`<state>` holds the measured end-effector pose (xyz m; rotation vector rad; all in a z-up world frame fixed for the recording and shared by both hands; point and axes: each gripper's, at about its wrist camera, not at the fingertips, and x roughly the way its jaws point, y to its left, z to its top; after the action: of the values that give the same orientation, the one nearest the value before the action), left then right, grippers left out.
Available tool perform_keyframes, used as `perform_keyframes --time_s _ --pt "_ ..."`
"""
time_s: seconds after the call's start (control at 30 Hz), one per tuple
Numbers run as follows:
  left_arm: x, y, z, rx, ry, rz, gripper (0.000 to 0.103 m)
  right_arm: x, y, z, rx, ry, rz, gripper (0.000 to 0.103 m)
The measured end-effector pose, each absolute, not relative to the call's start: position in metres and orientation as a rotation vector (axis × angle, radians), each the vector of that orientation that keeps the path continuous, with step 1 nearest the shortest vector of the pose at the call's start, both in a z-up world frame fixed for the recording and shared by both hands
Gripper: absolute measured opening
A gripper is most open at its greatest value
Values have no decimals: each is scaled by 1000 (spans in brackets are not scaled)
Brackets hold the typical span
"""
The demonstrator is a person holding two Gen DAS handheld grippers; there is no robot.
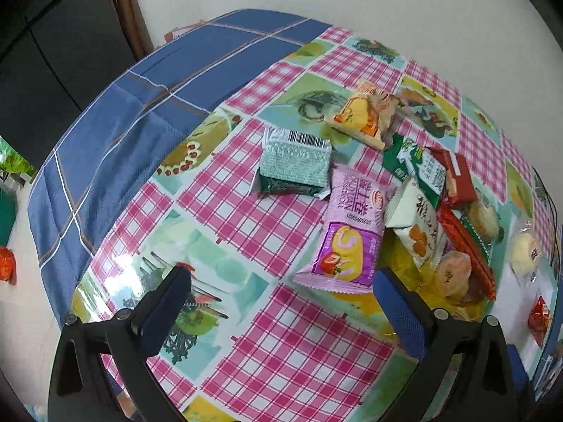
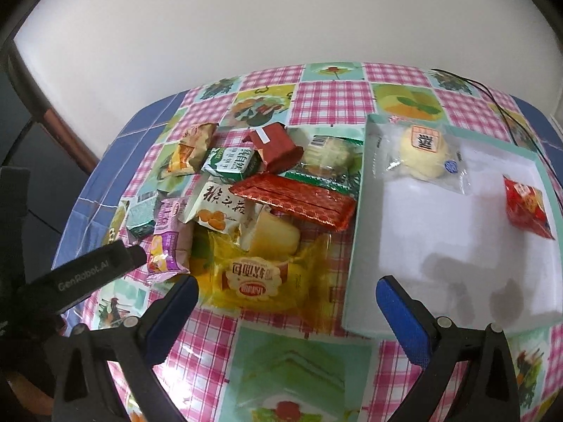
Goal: Organize snacks
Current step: 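Move the right tool back over the snack pile toward the yellow bread packet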
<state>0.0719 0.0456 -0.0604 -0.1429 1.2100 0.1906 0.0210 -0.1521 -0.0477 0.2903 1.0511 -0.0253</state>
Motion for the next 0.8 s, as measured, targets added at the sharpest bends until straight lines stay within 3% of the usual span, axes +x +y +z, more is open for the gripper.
perform_keyframes --time_s 0.33,0.8 --pt "78 54 -67 -172 1231 231 103 45 -144 -57 249 1076 14 82" --pt "80 55 -68 -195 1237 248 103 62 -143 -73 274 1130 61 79"
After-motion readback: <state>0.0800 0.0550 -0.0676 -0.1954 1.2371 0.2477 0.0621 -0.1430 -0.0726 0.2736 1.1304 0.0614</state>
